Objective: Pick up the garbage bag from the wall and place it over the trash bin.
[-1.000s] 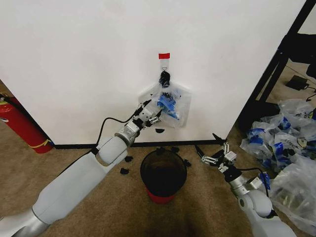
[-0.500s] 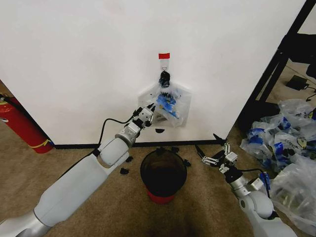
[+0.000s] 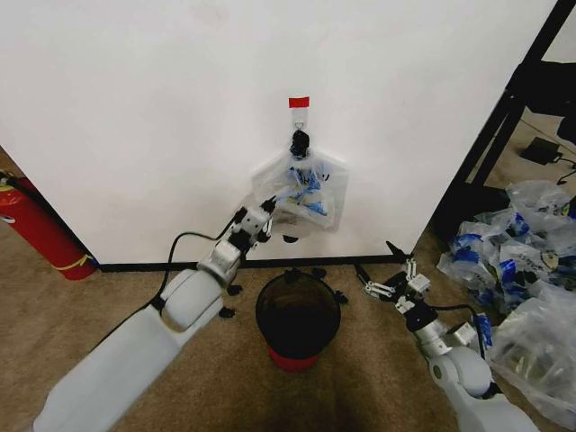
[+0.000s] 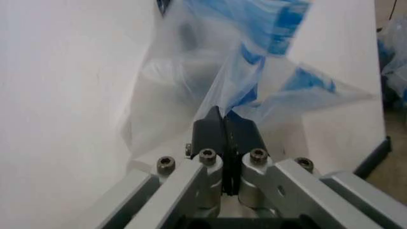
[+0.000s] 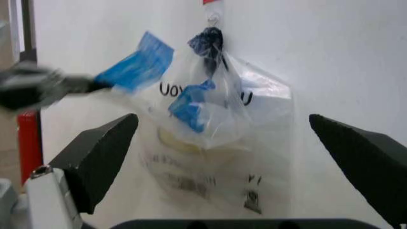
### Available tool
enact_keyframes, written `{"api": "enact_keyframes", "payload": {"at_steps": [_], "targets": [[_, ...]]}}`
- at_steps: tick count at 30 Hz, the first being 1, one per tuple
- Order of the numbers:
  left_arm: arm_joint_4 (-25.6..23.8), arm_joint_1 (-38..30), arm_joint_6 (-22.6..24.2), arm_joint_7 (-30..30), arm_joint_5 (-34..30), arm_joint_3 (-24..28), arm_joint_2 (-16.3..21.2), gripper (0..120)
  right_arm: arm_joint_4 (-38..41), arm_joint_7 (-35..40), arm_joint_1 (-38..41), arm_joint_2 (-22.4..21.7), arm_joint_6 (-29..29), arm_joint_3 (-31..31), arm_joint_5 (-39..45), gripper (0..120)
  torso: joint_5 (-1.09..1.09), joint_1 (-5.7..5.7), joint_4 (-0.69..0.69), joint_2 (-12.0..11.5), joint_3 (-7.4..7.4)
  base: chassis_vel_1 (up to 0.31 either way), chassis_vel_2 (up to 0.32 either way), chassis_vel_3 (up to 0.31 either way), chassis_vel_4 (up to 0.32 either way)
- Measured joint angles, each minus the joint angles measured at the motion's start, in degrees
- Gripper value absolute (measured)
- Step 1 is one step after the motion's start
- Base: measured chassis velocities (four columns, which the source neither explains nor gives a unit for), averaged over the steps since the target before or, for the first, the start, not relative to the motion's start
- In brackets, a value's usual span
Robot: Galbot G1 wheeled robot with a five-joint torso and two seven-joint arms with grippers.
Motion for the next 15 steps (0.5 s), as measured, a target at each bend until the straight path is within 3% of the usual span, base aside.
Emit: {"api": "enact_keyframes", "payload": {"at_steps": [3, 5, 6, 9, 10, 14, 15], "targets": [[1.52, 0.32, -1.76, 0.09, 0.06, 0.59, -1.13, 0, -0.51, 2.32, 1.41, -1.10, 0.05, -1.26, 0.52, 100, 0.04, 0.00, 0.04, 0.00, 0.00, 0.000, 0.000, 0.000, 0.000], [3.59, -0.64, -3.19, 0.29, 0.09, 2.03, -2.58, 0, -1.59, 4.66, 3.30, -3.16, 0.11, -3.27, 1.25, 100, -0.05, 0.01, -0.09, 0.00, 0.00, 0.000, 0.000, 0.000, 0.000], [4.00, -0.74, -3.60, 0.38, 0.09, 2.29, -2.94, 0, -2.23, 5.23, 4.70, -4.17, -0.06, -4.65, 1.45, 100, 0.01, 0.01, -0.13, 0.00, 0.01, 0.000, 0.000, 0.000, 0.000], [4.32, -0.71, -4.04, 0.60, 0.11, 2.44, -3.24, 0, -3.28, 6.15, 8.52, -6.52, -1.01, -8.12, 2.07, 100, 0.08, 0.01, -0.10, 0.00, 0.00, 0.000, 0.000, 0.000, 0.000], [4.44, -0.52, -4.32, 0.80, 0.17, 2.42, -3.37, 0, -4.11, 6.91, 12.14, -8.74, -1.92, -11.52, 2.87, 100, -0.02, 0.01, -0.06, 0.00, 0.00, 0.000, 0.000, 0.000, 0.000], [4.53, -0.20, -4.52, 0.90, 0.29, 2.01, -3.61, 0, -7.34, 8.36, 24.72, -13.08, -3.23, -21.80, 4.21, 100, 0.01, 0.01, 0.00, 0.00, 0.01, 0.000, 0.000, 0.000, 0.000], [4.53, -0.20, -4.52, 0.90, 0.29, 2.01, -3.61, 0, -7.34, 8.36, 24.72, -13.08, -3.23, -21.80, 4.21, 100, 0.01, 0.01, 0.00, 0.00, 0.01, 0.000, 0.000, 0.000, 0.000]]}}
